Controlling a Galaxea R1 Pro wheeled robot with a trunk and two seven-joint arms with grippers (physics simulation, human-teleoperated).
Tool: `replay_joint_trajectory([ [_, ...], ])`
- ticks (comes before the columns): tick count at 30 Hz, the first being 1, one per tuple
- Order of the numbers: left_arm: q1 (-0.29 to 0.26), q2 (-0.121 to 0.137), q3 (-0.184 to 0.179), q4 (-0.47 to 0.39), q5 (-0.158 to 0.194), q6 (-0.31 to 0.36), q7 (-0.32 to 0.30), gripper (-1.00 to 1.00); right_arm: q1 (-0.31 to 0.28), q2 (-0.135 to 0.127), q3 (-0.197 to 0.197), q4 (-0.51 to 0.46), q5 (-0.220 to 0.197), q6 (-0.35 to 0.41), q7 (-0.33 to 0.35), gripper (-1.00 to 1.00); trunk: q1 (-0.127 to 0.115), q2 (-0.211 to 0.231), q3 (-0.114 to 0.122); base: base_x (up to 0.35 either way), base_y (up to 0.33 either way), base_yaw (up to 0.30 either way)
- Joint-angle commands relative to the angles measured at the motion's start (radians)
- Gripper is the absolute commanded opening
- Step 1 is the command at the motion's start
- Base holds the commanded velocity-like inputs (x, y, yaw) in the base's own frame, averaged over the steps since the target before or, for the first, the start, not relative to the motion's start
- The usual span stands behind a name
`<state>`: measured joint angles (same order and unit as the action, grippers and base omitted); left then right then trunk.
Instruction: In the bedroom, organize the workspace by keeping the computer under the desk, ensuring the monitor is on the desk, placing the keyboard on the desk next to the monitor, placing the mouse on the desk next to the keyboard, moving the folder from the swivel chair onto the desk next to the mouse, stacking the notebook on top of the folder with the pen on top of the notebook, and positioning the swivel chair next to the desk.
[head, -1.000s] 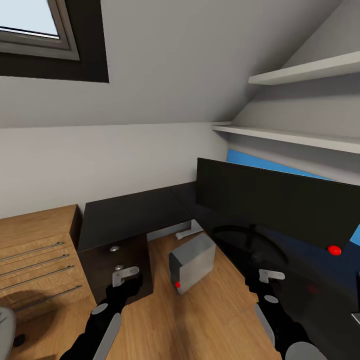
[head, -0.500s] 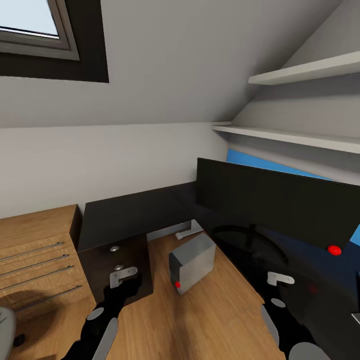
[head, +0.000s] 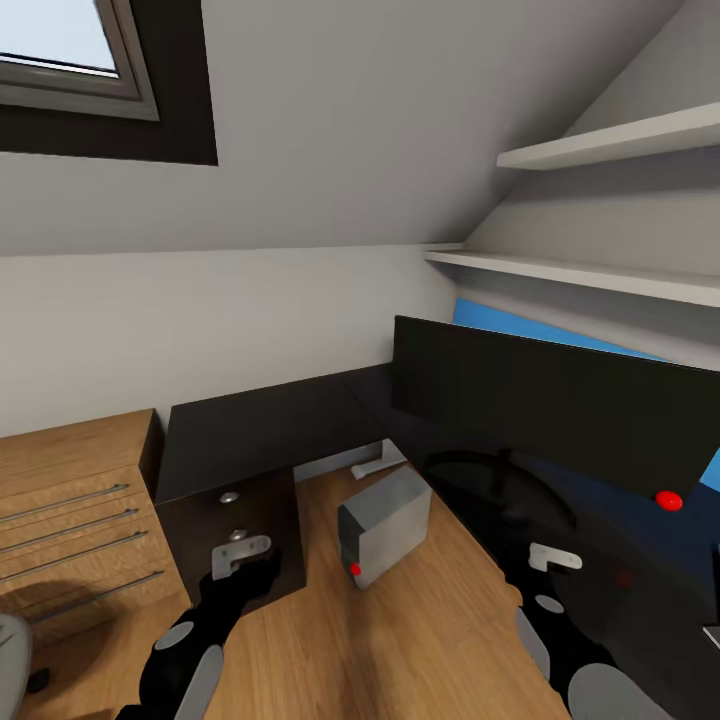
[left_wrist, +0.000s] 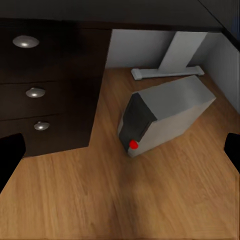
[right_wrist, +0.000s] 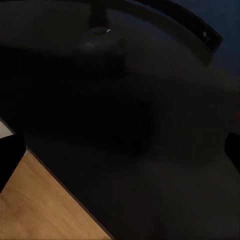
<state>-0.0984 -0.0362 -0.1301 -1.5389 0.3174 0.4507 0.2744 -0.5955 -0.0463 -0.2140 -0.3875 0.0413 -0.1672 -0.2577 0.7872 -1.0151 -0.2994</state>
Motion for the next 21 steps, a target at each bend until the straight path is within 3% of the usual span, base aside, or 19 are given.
replay_joint_trajectory([
  [1, 0.007, 0.000, -0.001, -0.019, 0.011, 0.015, 0.009, 1.00, -0.003, 0.000, -0.005, 0.004, 0.003, -0.004, 0.000, 1.00, 0.000, -0.001, -0.001, 0.000, 0.000, 0.000],
  [6, 0.018, 0.001, 0.000, -0.041, 0.010, 0.031, 0.009, 1.00, -0.008, -0.001, -0.005, 0.012, -0.020, -0.004, 0.000, 1.00, 0.000, -0.001, -0.001, 0.000, 0.000, 0.000],
  [10, 0.021, 0.002, 0.003, -0.046, 0.010, 0.036, 0.009, 1.00, -0.026, -0.008, -0.005, 0.041, -0.068, -0.003, 0.001, 1.00, 0.000, -0.001, -0.001, 0.006, 0.000, 0.000],
  [11, 0.021, 0.008, 0.005, -0.047, 0.010, 0.037, 0.009, 1.00, -0.042, -0.022, -0.005, 0.079, -0.095, -0.002, 0.004, 1.00, 0.000, -0.001, -0.001, 0.219, 0.000, 0.000],
  [21, 0.022, 0.015, 0.004, -0.048, 0.011, 0.037, 0.009, 1.00, -0.049, -0.026, -0.005, 0.097, -0.106, 0.007, 0.009, 1.00, 0.000, -0.001, -0.001, 0.165, 0.000, 0.000],
])
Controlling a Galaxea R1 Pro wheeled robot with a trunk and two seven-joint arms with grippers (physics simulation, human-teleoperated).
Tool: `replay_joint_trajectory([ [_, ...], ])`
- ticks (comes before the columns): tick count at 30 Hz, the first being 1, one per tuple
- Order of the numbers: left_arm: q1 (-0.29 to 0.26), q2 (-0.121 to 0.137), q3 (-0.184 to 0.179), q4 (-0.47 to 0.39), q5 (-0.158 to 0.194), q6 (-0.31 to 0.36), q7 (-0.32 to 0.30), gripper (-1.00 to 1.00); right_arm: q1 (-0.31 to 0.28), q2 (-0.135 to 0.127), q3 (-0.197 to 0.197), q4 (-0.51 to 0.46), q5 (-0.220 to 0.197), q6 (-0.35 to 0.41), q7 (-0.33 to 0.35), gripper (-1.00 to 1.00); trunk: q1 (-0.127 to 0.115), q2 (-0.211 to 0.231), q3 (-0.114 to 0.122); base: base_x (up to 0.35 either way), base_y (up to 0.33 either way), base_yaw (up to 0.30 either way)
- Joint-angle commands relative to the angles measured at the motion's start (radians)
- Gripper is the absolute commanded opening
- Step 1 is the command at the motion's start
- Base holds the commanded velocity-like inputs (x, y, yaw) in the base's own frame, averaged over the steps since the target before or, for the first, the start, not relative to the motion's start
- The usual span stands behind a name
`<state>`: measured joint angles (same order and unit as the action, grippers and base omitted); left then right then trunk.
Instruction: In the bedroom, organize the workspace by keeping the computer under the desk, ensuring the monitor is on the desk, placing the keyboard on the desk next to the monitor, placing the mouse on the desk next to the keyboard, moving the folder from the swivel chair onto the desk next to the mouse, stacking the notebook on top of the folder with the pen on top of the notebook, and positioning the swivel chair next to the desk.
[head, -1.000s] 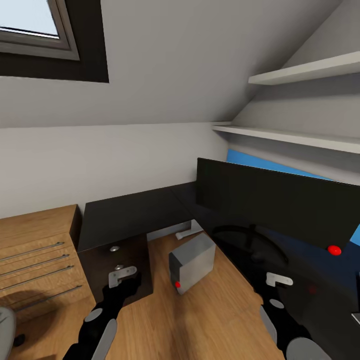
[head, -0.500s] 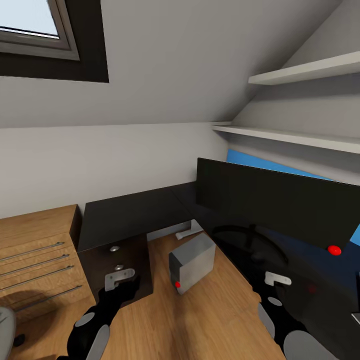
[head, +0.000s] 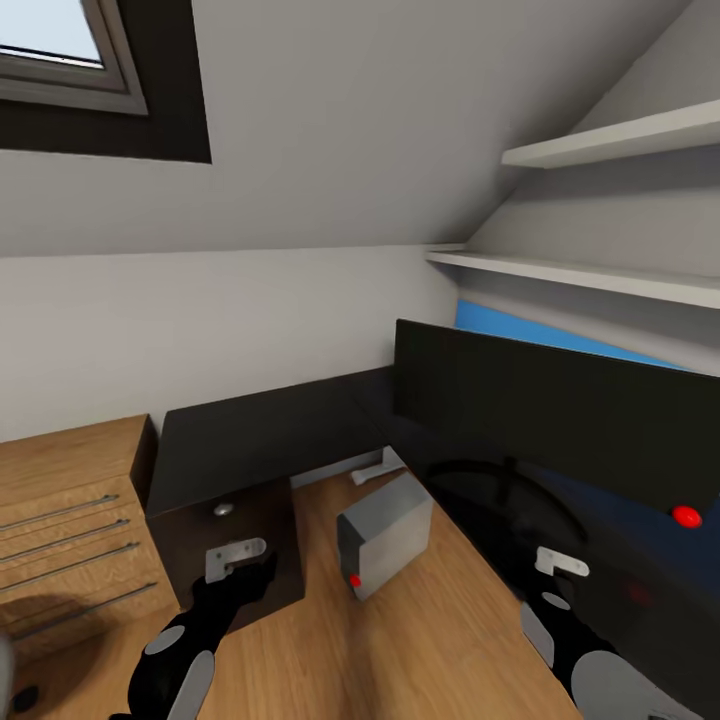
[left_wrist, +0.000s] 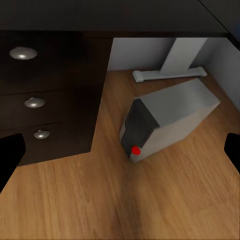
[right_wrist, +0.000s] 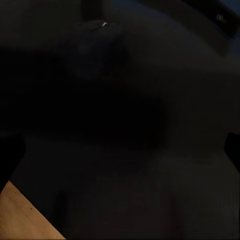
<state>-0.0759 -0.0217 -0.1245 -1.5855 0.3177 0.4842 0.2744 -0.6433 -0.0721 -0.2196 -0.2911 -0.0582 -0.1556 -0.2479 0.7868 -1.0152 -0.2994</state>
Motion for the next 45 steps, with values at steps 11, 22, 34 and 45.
replay_joint_trajectory([
  [11, -0.001, 0.000, -0.001, -0.001, 0.011, 0.004, 0.009, 1.00, -0.001, 0.001, -0.001, 0.001, -0.007, 0.020, 0.004, 1.00, 0.001, -0.001, -0.001, 0.175, 0.000, 0.000],
  [22, -0.001, 0.000, -0.001, -0.001, 0.011, 0.004, 0.009, 1.00, -0.001, 0.001, -0.001, 0.001, -0.007, 0.023, 0.004, 1.00, 0.001, -0.001, -0.001, 0.151, 0.000, 0.000],
  [34, -0.001, 0.000, 0.019, -0.022, 0.012, 0.004, 0.008, 1.00, -0.007, -0.001, -0.002, 0.002, -0.007, 0.045, 0.003, 1.00, 0.001, -0.001, -0.001, 0.057, 0.000, 0.000],
  [45, -0.001, -0.007, 0.057, -0.034, 0.018, 0.002, 0.009, 1.00, -0.024, -0.007, -0.006, 0.001, -0.074, 0.105, 0.001, 1.00, 0.016, -0.029, -0.014, 0.000, 0.000, 0.000],
])
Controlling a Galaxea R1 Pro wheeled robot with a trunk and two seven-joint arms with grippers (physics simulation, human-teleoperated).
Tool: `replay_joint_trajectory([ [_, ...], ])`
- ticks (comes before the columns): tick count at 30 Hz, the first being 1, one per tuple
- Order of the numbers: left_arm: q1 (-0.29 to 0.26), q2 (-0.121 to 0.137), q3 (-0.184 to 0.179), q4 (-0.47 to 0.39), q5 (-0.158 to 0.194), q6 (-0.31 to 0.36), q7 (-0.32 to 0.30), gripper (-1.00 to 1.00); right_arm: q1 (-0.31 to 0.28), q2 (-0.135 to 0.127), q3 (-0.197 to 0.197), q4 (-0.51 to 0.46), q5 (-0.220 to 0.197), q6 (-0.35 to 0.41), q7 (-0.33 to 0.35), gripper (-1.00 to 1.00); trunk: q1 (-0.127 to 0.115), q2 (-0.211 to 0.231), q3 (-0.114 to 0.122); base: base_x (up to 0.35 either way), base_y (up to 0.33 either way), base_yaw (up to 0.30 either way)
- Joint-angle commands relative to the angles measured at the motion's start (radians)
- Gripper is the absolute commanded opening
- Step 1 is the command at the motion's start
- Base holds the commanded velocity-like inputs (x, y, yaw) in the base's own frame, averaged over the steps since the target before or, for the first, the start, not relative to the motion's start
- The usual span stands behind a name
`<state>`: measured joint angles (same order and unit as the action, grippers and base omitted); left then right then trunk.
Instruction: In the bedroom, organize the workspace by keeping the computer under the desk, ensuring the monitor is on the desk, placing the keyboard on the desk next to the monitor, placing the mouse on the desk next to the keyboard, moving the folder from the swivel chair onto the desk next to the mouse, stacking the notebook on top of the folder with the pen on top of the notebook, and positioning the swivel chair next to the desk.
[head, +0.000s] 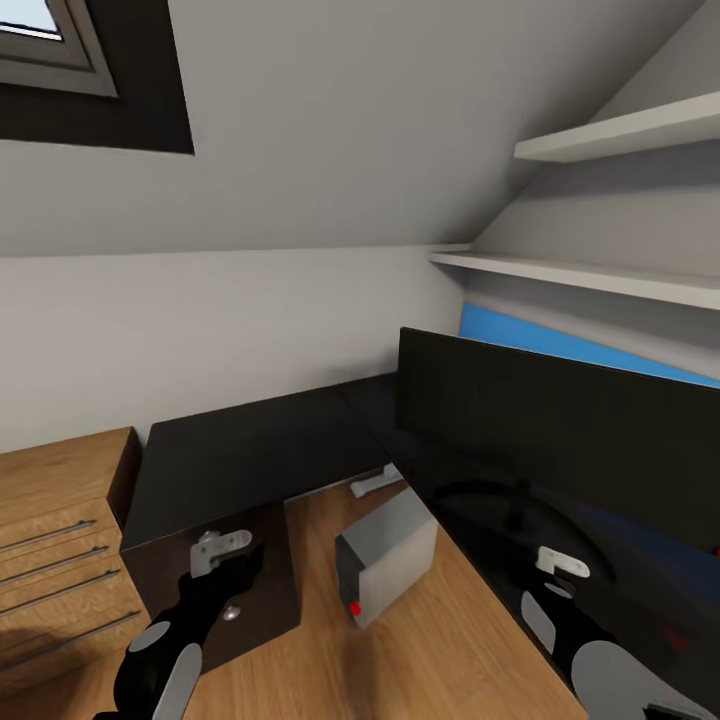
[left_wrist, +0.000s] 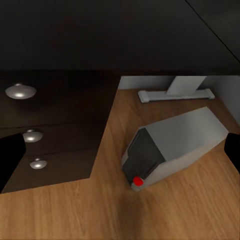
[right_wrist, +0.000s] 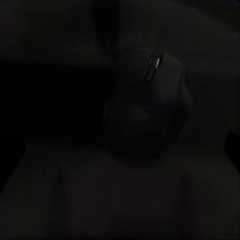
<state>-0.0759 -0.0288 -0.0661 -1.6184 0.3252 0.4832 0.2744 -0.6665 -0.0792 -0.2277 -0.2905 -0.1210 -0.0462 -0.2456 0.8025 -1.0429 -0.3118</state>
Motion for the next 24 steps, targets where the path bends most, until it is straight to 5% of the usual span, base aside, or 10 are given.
replay_joint_trajectory([
  [1, -0.001, 0.000, -0.001, -0.001, 0.011, 0.003, 0.009, 1.00, -0.001, -0.001, 0.002, 0.001, -0.013, -0.003, -0.001, 1.00, 0.004, -0.008, -0.004, 0.000, 0.000, 0.000],
  [10, -0.001, 0.000, -0.001, -0.002, 0.011, 0.003, 0.009, 1.00, -0.005, -0.005, 0.002, 0.000, -0.020, 0.003, -0.001, 1.00, 0.039, -0.071, -0.033, 0.000, 0.000, 0.000],
  [24, -0.001, 0.001, -0.004, -0.001, 0.011, 0.003, 0.009, 1.00, -0.007, -0.007, 0.002, -0.002, -0.020, 0.038, -0.007, 1.00, 0.039, -0.071, -0.033, 0.000, 0.000, 0.000],
])
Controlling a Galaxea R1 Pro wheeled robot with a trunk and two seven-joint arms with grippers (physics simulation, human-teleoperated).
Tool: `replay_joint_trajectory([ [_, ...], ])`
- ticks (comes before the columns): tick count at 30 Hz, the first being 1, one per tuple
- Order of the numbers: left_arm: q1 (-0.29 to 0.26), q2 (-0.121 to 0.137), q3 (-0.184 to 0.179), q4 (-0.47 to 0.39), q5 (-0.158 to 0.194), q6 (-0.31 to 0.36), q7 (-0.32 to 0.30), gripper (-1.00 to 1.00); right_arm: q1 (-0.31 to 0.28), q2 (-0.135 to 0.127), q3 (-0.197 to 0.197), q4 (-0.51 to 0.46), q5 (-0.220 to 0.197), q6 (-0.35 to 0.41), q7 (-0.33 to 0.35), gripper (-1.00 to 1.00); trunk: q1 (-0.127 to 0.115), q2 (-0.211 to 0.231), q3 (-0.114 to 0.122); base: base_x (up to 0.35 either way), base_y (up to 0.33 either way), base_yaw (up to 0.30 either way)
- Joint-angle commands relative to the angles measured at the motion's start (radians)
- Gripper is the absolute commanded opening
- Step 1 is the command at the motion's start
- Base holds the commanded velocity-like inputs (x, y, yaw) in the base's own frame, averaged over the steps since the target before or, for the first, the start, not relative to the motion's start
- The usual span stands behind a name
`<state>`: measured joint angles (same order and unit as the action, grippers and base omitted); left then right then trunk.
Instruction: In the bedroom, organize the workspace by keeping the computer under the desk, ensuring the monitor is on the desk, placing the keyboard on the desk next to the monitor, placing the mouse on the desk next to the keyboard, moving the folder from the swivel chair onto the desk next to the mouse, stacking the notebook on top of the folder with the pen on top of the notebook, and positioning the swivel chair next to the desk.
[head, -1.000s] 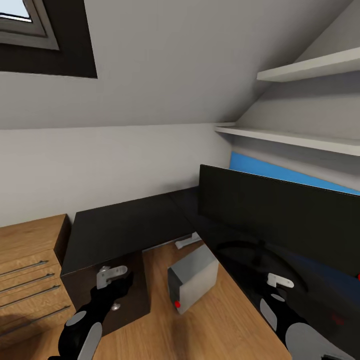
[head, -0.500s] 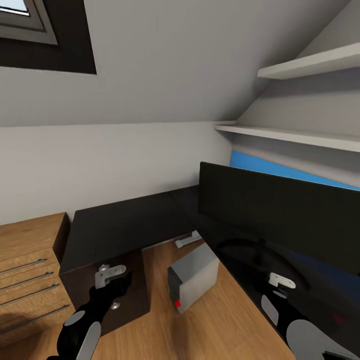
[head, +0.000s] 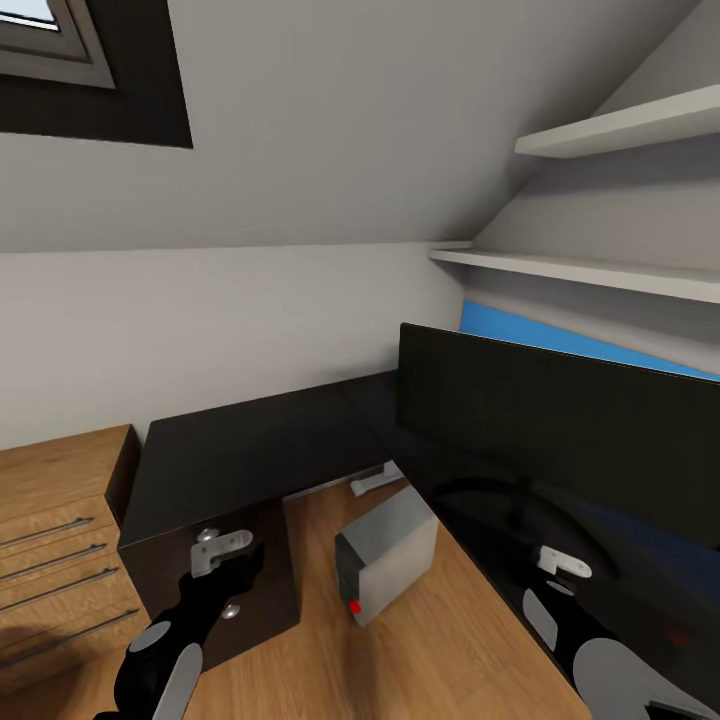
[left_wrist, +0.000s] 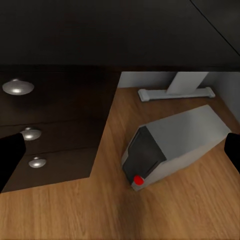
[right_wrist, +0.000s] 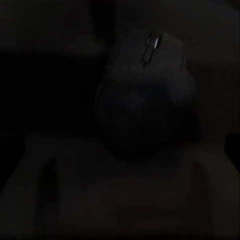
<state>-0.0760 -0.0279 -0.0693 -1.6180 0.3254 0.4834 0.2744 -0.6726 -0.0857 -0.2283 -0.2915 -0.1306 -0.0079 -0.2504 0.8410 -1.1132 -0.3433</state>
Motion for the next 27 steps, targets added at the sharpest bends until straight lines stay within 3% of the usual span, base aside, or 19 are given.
replay_joint_trajectory([
  [1, -0.001, 0.000, -0.001, -0.001, 0.011, 0.004, 0.009, 1.00, -0.001, 0.000, 0.003, -0.001, -0.010, 0.003, -0.003, 1.00, 0.000, -0.001, -0.001, 0.000, 0.000, 0.000],
  [27, -0.001, 0.000, -0.003, 0.003, 0.009, 0.006, 0.009, 1.00, -0.001, -0.025, 0.003, -0.001, -0.012, 0.012, -0.006, 1.00, 0.000, -0.001, -0.001, 0.041, 0.000, 0.000],
])
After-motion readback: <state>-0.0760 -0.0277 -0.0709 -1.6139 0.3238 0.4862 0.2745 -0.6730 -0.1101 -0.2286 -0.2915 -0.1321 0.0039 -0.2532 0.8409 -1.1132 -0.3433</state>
